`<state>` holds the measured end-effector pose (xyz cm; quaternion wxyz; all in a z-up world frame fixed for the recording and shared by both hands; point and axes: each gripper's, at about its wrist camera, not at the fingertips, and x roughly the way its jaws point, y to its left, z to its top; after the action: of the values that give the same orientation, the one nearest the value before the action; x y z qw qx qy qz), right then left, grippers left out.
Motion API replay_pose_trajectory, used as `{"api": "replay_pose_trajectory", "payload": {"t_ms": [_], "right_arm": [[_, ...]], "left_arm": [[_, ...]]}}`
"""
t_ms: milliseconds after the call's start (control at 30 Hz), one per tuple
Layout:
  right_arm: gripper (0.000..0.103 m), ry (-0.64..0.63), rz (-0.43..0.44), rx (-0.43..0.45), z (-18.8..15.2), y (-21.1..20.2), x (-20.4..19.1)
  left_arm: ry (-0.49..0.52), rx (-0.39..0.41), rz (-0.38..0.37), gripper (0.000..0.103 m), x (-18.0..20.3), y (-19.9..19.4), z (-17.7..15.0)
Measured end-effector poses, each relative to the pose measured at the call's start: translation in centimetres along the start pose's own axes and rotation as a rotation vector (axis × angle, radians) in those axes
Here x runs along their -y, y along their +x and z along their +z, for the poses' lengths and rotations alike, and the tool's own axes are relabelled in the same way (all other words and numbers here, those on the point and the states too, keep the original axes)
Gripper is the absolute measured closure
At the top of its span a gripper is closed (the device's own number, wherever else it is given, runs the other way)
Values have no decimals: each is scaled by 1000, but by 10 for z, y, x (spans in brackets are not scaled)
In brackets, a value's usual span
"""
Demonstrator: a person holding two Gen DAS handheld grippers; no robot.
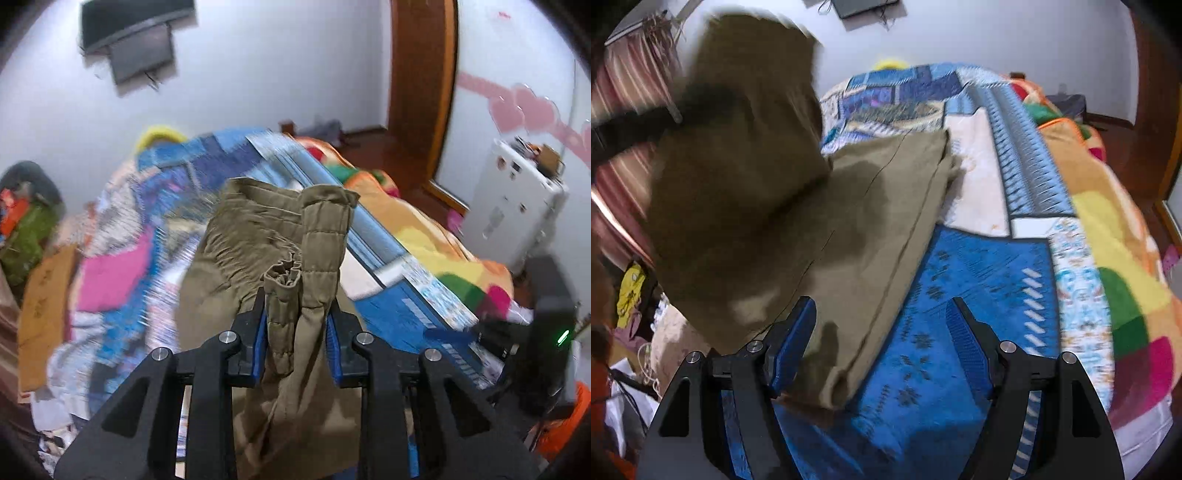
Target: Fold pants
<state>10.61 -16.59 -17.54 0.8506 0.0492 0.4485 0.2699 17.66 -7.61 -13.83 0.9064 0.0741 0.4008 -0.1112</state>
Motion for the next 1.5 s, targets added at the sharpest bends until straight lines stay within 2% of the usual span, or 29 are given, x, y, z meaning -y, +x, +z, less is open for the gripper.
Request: {"api": "replay_pose_trajectory", "payload": {"t_ms": [167, 300, 367, 433, 467, 533, 600, 800, 933, 1000, 1133, 1200, 1300, 1400, 1467, 1500], "right_arm": [[33, 36, -56, 52, 2, -28, 22], [33, 67, -88, 63, -1, -41, 37], [33, 76, -93, 80, -2, -47, 39], [33, 81, -92, 104, 3, -54, 41], [33, 82, -90, 120, 6, -58, 41], [34, 80, -81, 149, 13, -62, 38], [33, 70, -70, 178, 21, -64, 33], [33, 28, -32, 172, 37, -45, 13], [33, 13, -8, 112, 39, -14, 2], [33, 4, -11, 66, 34, 3, -2], [34, -8, -18, -16, 19, 28, -5], [31, -1, -14, -5, 15, 28, -3], [25, -4, -26, -5, 17, 25, 1], [25, 6, -24, -11, 17, 25, 1], [24, 9, -21, -11, 16, 26, 2], [23, 11, -19, -12, 16, 26, 3]], "left_arm": [[11, -92, -37, 76, 19, 28, -18], [53, -142, -24, 74, 32, 29, -26], [70, -144, -34, 63, 32, 21, -26], [40, -121, -79, 33, 25, 9, -24], [27, -98, -85, 29, 22, 2, -24], [15, -34, -64, 25, 13, -17, -20], [9, -3, -33, 23, 2, -26, -14], [-62, 4, 69, 19, -52, -17, 0], [-113, -50, 115, 17, -97, 14, 10], [-119, -84, 113, 17, -116, 34, 15], [-55, -161, 109, 17, -131, 78, 23], [-29, -187, 129, 17, -135, 99, 27], [-7, -249, 117, 17, -142, 137, 32], [8, -307, 103, 16, -145, 173, 31], [-1, -382, 89, 12, -147, 198, 22], [-14, -393, 86, 6, -149, 205, 18]]}}
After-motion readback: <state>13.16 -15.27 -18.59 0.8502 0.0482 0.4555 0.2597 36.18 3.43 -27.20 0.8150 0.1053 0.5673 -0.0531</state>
